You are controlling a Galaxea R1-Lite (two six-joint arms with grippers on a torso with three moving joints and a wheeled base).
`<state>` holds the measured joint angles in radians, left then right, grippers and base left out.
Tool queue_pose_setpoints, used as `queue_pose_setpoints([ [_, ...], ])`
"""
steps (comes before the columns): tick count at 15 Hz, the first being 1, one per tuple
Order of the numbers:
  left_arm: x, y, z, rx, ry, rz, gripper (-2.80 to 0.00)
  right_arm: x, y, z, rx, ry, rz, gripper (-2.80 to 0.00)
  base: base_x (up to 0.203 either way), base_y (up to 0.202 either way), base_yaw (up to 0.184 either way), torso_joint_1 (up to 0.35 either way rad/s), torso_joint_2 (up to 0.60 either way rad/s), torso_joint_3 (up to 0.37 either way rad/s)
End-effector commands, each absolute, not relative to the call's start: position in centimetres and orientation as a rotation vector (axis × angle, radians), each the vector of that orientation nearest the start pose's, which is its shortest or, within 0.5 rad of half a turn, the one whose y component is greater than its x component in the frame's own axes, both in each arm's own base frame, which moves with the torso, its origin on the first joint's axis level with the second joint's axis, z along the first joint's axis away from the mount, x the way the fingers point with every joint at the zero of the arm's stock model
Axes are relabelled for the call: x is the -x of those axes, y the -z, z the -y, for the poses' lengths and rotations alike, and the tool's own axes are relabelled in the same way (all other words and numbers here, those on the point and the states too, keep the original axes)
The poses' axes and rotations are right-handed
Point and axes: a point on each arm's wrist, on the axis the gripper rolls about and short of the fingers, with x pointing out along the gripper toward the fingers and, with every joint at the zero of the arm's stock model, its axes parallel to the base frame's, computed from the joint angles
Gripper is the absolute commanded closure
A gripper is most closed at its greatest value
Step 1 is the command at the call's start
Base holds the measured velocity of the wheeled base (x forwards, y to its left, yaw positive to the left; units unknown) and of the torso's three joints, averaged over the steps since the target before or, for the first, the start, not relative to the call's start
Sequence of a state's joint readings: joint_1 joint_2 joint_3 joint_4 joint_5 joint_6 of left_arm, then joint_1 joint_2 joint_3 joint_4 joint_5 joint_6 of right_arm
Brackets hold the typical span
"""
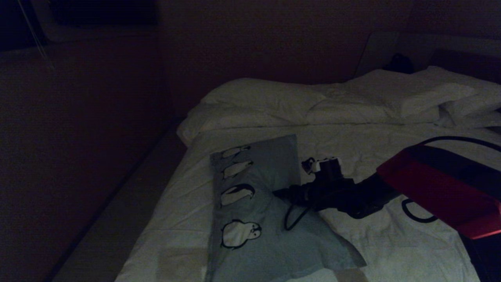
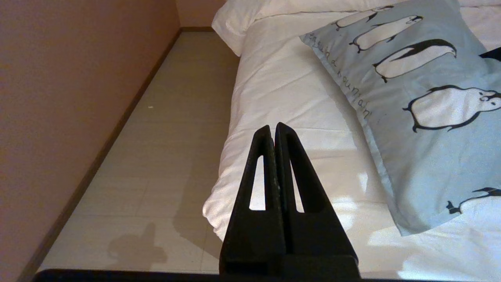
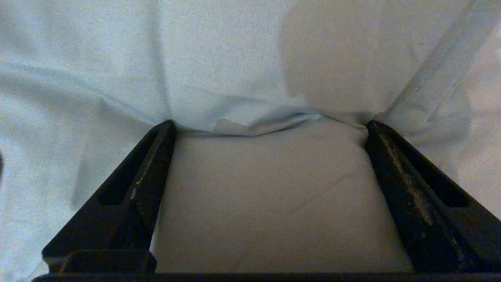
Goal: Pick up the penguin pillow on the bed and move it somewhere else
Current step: Pick up the pillow
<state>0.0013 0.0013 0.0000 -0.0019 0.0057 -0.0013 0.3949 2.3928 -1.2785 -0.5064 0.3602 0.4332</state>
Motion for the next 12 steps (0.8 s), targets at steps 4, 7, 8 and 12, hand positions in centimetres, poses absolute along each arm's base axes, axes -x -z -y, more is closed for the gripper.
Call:
queue_pose_setpoints([
  [4,2.3,-7.6,0.0,0.002,-0.008,0.001,0.00,-40.9,-2.2,-18.1,-0.390,-0.578,-0.775,0.00,0.000,0.000,0.000,0.000,0.00,0.000],
  [7,2.3,-7.6,0.0,0.002,-0.008,0.002,0.00,-40.8,-3.6,-18.0,-0.398,-0.585,-0.748,0.00,0.000,0.000,0.000,0.000,0.00,0.000],
  [8,2.3,-7.6,0.0,0.002,-0.008,0.002,0.00,-40.7,-3.9,-17.9,-0.399,-0.586,-0.742,0.00,0.000,0.000,0.000,0.000,0.00,0.000],
  [12,2.3,-7.6,0.0,0.002,-0.008,0.002,0.00,-40.8,-6.1,-17.4,-0.440,-0.580,-0.700,0.00,0.000,0.000,0.000,0.000,0.00,0.000],
])
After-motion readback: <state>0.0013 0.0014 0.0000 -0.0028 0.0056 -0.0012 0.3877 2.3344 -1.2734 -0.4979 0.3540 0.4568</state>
